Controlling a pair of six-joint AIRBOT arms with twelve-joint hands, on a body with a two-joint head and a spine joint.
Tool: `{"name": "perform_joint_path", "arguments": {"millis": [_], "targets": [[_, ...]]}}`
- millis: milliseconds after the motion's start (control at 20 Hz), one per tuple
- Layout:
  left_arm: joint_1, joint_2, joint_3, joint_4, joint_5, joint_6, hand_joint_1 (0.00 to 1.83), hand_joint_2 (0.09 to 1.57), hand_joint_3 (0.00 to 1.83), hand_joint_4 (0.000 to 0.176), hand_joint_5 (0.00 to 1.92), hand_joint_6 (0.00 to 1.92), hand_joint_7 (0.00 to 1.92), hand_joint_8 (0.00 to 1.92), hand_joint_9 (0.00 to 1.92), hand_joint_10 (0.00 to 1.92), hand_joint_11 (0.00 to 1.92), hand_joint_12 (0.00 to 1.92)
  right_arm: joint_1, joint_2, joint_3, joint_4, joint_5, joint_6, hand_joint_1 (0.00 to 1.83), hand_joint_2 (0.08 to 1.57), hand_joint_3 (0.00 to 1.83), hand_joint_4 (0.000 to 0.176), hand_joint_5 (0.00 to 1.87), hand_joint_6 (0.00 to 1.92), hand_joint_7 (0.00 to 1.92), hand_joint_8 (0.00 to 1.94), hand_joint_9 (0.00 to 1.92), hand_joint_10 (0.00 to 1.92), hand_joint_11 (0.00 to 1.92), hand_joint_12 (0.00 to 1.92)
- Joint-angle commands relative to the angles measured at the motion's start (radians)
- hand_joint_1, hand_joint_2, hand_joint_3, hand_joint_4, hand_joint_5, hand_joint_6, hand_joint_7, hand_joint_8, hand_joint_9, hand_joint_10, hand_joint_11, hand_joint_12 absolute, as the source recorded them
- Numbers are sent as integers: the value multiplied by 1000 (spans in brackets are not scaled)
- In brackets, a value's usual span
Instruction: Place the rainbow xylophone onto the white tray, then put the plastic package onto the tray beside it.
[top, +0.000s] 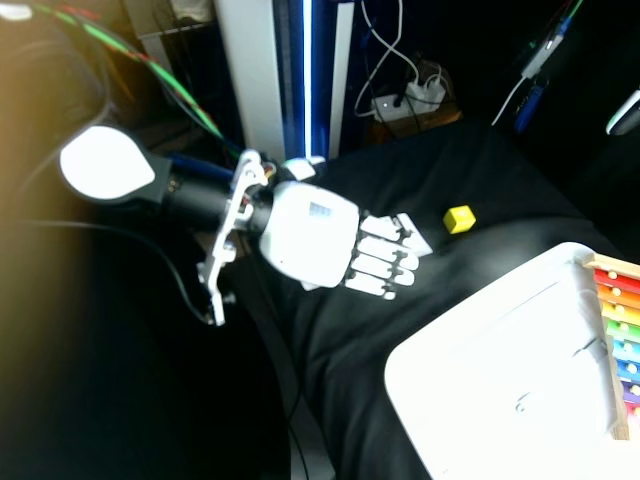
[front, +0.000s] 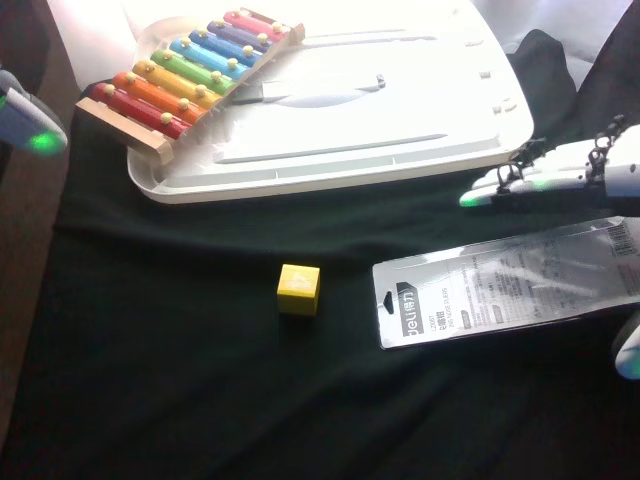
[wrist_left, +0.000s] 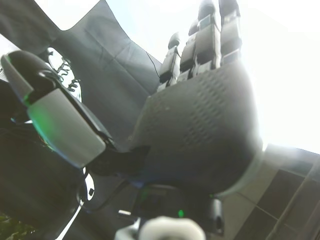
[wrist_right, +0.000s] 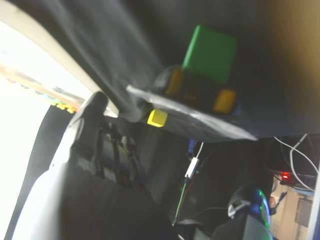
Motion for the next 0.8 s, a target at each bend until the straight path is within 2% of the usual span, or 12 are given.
{"name": "perform_joint_path", "arguments": {"millis": [0, 100, 200, 250, 300, 400, 500, 550, 600, 650, 700, 750], "targets": [[-7, 0, 0, -18, -17, -3, 646, 596, 0, 67, 0, 0, 44, 2, 231, 6, 0, 566, 8, 4, 3, 55, 45, 12, 499, 612, 0, 49, 0, 0, 10, 2, 0, 0, 21, 363], [-2, 0, 0, -20, -16, -3, 657, 599, 0, 50, 0, 0, 51, 1, 235, 2, 0, 511, 8, 15, 2, 38, 38, 24, 457, 608, 0, 63, 0, 0, 9, 1, 4, 2, 28, 368], [3, 0, 0, -24, -16, -3, 671, 606, 2, 43, 0, 0, 56, 1, 236, 0, 0, 524, 8, 25, 2, 16, 35, 45, 469, 619, 1, 48, 0, 0, 10, 3, 10, 4, 31, 287], [5, 0, 0, -25, -16, -3, 685, 611, 3, 42, 0, 0, 48, 0, 223, 0, 0, 504, 8, 33, 0, -2, 30, 59, 486, 616, 0, 50, 0, 0, 20, 7, 27, 10, 124, 322], [7, 0, 0, -26, -15, -3, 696, 618, 5, 33, 0, 0, 48, 0, 214, 1, 0, 473, 8, 41, -3, -14, 26, 66, 509, 612, 0, 42, 0, 0, 41, 13, 50, 17, 194, 354], [9, 0, 0, -27, -11, -3, 735, 636, 10, 29, 0, 0, 35, 1, 188, 3, 0, 403, 8, 51, -6, -27, 16, 70, 519, 624, 4, 53, 0, 0, 32, 6, 52, 13, 207, 361], [11, 0, 0, -30, -10, -3, 737, 635, 7, 30, 0, 0, 43, 5, 195, 7, 0, 352, 8, 57, -7, -34, 10, 71, 513, 627, 3, 48, 0, 0, 45, 7, 63, 13, 187, 351], [12, 0, 0, -33, -10, -3, 730, 628, 3, 19, 0, 0, 40, 3, 191, 5, 0, 348, 8, 59, -7, -39, 7, 74, 507, 631, 4, 45, 0, 0, 40, 4, 55, 8, 144, 330], [15, 0, 0, -34, -10, -3, 744, 629, 3, 21, 0, 0, 42, 2, 188, 2, 0, 313, 8, 61, -7, -44, 4, 76, 517, 630, 3, 53, 0, 0, 39, 3, 47, 4, 143, 328], [17, 0, 0, -36, -10, -3, 746, 635, 4, 4, 0, 0, 44, 1, 194, 3, 0, 347, 8, 61, -7, -47, 2, 77, 522, 622, 0, 52, 0, 0, 50, 6, 67, 11, 176, 340], [17, 0, 0, -37, -10, -3, 754, 634, 3, 2, 0, 0, 37, 2, 187, 2, 0, 316, 8, 61, -7, -47, 2, 77, 519, 623, 0, 43, 0, 0, 53, 6, 72, 11, 139, 318], [17, 0, 0, -38, -10, -3, 762, 636, 3, 0, 0, 0, 27, 3, 171, 5, 0, 262, 8, 61, -7, -47, 2, 77, 512, 631, 0, 48, 0, 0, 26, 2, 43, 2, 115, 239]]}}
